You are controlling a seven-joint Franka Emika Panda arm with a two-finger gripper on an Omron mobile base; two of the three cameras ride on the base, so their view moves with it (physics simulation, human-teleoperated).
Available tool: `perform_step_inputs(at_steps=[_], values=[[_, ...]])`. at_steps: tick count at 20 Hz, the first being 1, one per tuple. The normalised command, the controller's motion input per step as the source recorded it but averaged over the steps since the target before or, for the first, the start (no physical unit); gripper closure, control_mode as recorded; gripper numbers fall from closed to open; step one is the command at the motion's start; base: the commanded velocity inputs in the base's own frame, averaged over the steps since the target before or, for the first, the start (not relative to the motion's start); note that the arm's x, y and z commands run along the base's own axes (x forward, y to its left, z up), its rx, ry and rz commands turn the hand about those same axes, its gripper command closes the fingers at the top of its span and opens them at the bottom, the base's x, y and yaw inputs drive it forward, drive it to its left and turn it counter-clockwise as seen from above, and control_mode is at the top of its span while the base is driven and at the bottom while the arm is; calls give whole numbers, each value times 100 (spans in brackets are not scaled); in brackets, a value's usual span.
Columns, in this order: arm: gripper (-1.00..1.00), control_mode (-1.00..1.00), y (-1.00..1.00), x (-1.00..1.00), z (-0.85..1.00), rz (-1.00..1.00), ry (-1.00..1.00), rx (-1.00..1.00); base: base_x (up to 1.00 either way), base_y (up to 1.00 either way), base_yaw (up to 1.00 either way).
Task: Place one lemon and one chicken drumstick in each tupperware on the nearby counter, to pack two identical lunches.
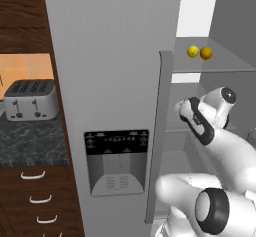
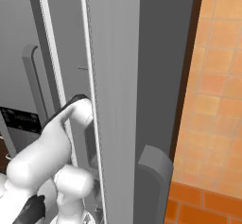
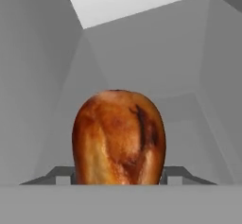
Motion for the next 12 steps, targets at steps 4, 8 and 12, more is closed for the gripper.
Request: perform_step_inputs(at_steps=[4, 8, 12], values=[[100, -100, -20, -100, 100, -40, 5, 9, 0, 0, 0], [100, 100, -4, -75, 68, -28, 4, 4, -25, 0, -6], [100, 100, 0, 0, 0, 0, 0, 0, -97, 52, 20]])
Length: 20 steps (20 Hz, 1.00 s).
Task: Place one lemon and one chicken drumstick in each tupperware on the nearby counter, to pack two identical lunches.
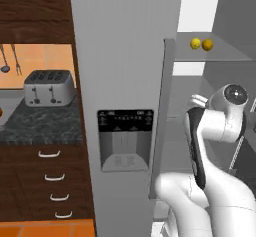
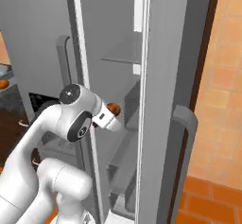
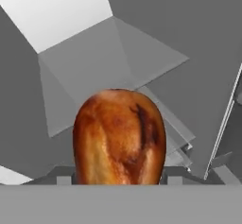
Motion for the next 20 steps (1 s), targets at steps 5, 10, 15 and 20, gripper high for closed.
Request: perform_step_inputs(at_steps=[5, 10, 15, 20], values=[[100, 100, 0, 0, 0, 0, 0, 0, -9, 48, 88], [100, 100, 0, 0, 0, 0, 0, 0, -5, 71, 83], [100, 100, 0, 0, 0, 0, 0, 0, 71, 100, 26], [100, 100, 0, 0, 0, 0, 0, 0, 100, 100, -26]])
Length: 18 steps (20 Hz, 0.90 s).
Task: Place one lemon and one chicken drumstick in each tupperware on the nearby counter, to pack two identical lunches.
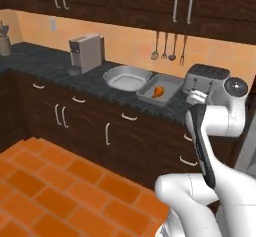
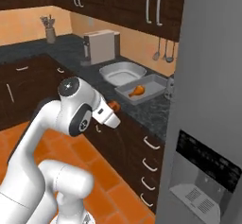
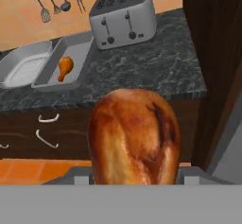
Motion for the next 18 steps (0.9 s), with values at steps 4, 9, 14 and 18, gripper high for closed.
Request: perform_step_inputs(at_steps=[4, 9, 14, 18], values=[[100, 100, 0, 0, 0, 0, 0, 0, 100, 100, -35], [100, 100, 0, 0, 0, 0, 0, 0, 100, 97, -40], [100, 100, 0, 0, 0, 0, 0, 0, 100, 95, -47], [100, 100, 0, 0, 0, 0, 0, 0, 100, 86, -52]])
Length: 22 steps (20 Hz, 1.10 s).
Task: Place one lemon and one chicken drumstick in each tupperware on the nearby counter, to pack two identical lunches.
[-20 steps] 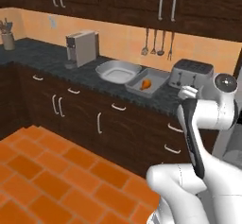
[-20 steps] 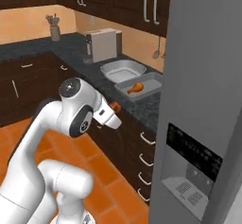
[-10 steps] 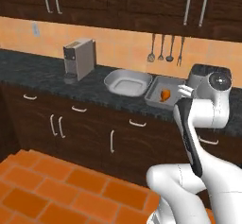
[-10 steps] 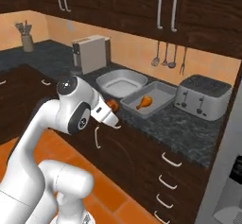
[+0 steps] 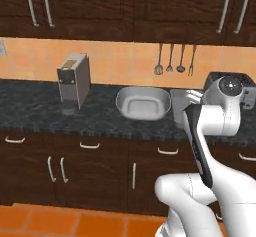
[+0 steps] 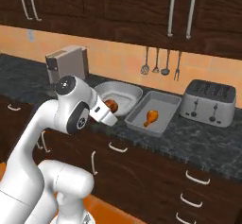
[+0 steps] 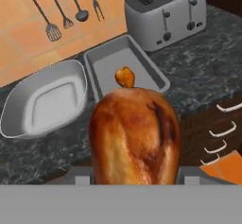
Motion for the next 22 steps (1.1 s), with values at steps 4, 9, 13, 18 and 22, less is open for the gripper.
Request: perform_step_inputs(at_steps=[4, 9, 13, 18, 22], values=[[100, 100, 0, 0, 0, 0, 0, 0, 100, 67, -47], [100, 100, 0, 0, 0, 0, 0, 0, 100, 47, -27], [100, -100, 16, 75, -75, 0, 12, 0, 25, 11, -2], [100, -100, 17, 99, -100, 0, 15, 5, 0, 0, 0], [100, -100, 16, 100, -100, 0, 5, 11, 0, 0, 0]])
